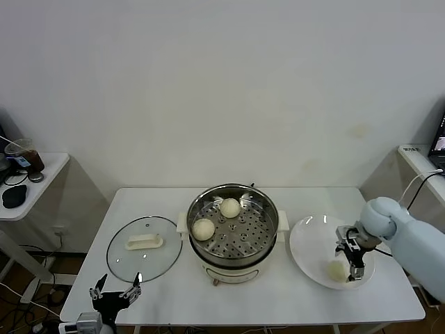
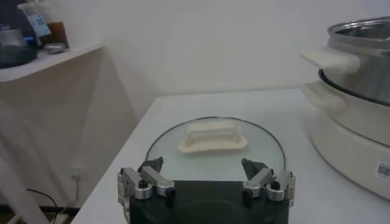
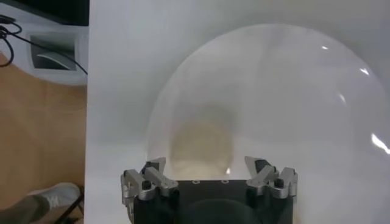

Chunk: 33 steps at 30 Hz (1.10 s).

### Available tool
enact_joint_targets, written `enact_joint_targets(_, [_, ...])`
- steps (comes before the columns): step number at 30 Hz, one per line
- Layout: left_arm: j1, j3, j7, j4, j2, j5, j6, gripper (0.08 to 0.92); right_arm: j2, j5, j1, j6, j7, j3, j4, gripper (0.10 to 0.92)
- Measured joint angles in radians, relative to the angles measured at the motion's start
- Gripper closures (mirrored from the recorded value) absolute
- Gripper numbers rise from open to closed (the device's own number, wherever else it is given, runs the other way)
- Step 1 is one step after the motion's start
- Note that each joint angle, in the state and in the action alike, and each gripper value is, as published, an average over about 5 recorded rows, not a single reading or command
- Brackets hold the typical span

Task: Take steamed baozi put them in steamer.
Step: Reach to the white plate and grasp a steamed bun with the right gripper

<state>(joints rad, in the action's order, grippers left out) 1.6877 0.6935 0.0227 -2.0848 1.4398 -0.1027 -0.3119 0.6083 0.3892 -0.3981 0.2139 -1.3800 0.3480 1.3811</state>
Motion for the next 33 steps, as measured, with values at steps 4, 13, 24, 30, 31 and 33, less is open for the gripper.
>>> enact_joint_targets(4, [-0.001, 0.000, 0.000, 0.005, 0.000, 0.000, 0.000, 0.177, 0.011, 0.011, -0.008, -0.001, 0.005, -0.008, -0.011, 0.203])
enact_joint_targets(13, [-0.003, -0.003, 0.000, 0.009, 0.001, 0.001, 0.000, 0.177, 0.026, 0.013, -0.015, 0.008, 0.011, -0.012, -0.030, 0.205])
enact_joint_targets(24, [-0.006, -0.005, 0.001, 0.011, 0.002, 0.002, 0.000, 0.177, 0.030, 0.002, -0.013, 0.021, 0.011, -0.022, -0.044, 0.475])
enact_joint_targets(30, [-0.008, -0.009, 0.001, 0.012, 0.003, 0.002, 0.000, 0.177, 0.025, -0.010, 0.000, 0.027, 0.010, -0.026, -0.046, 0.583])
enact_joint_targets(31, [-0.009, -0.010, 0.001, 0.012, 0.004, 0.002, 0.000, 0.177, 0.022, -0.014, 0.005, 0.029, 0.009, -0.024, -0.045, 0.585])
enact_joint_targets(33, [-0.011, -0.011, 0.002, 0.012, 0.005, 0.002, 0.000, 0.177, 0.017, -0.024, 0.019, 0.032, 0.007, -0.018, -0.041, 0.586])
